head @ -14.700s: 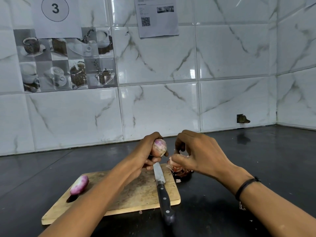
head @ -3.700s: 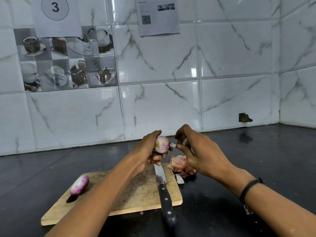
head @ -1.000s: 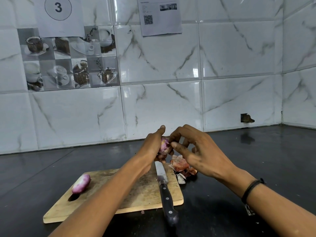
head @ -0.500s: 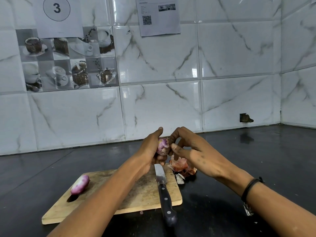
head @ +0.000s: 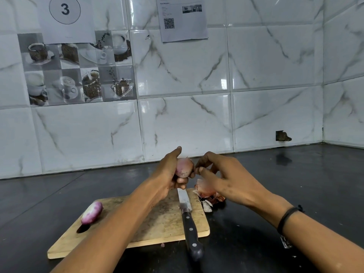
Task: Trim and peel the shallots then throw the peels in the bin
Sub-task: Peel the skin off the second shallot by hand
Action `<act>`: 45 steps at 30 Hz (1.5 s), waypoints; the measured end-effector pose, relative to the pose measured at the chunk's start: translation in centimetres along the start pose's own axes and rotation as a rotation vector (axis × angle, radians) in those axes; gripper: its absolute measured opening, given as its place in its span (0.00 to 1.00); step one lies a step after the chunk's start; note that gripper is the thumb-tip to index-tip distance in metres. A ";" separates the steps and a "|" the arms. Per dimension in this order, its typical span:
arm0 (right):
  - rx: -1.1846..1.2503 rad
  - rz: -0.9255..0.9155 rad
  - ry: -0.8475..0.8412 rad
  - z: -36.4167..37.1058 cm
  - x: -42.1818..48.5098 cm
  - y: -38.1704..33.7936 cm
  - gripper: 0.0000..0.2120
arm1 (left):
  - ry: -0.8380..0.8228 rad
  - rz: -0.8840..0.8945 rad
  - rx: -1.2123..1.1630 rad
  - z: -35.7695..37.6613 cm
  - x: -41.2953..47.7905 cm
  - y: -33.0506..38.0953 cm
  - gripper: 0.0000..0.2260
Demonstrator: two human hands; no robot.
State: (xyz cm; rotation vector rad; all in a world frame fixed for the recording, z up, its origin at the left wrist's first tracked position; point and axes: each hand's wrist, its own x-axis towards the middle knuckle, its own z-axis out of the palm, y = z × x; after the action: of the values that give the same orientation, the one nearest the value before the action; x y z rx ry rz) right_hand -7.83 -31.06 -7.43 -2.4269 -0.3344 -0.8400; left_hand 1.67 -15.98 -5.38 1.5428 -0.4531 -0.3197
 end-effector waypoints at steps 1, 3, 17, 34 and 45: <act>-0.050 0.002 0.017 0.1 0.0 0.2 0.07 | 0.006 0.014 0.041 0.3 0.0 -0.1 0.29; -0.094 0.021 0.070 0.0 0.1 0.5 0.14 | 0.024 0.043 0.116 0.8 0.0 -0.3 0.29; -0.088 0.043 0.096 0.2 0.2 0.6 0.09 | -0.020 0.091 0.035 1.8 0.7 -0.2 0.17; 0.029 0.132 0.242 0.0 0.4 1.1 0.05 | -0.124 0.187 0.029 1.0 0.2 -0.6 0.21; 0.201 0.194 0.275 0.0 0.1 0.7 0.06 | -0.188 0.235 -0.120 0.3 0.5 -0.6 0.10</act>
State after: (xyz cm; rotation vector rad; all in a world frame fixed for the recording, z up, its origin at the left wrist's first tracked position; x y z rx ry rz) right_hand -7.47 -31.64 -7.61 -2.0864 -0.0733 -0.9868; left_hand 2.01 -16.52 -5.98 1.3328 -0.7432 -0.3039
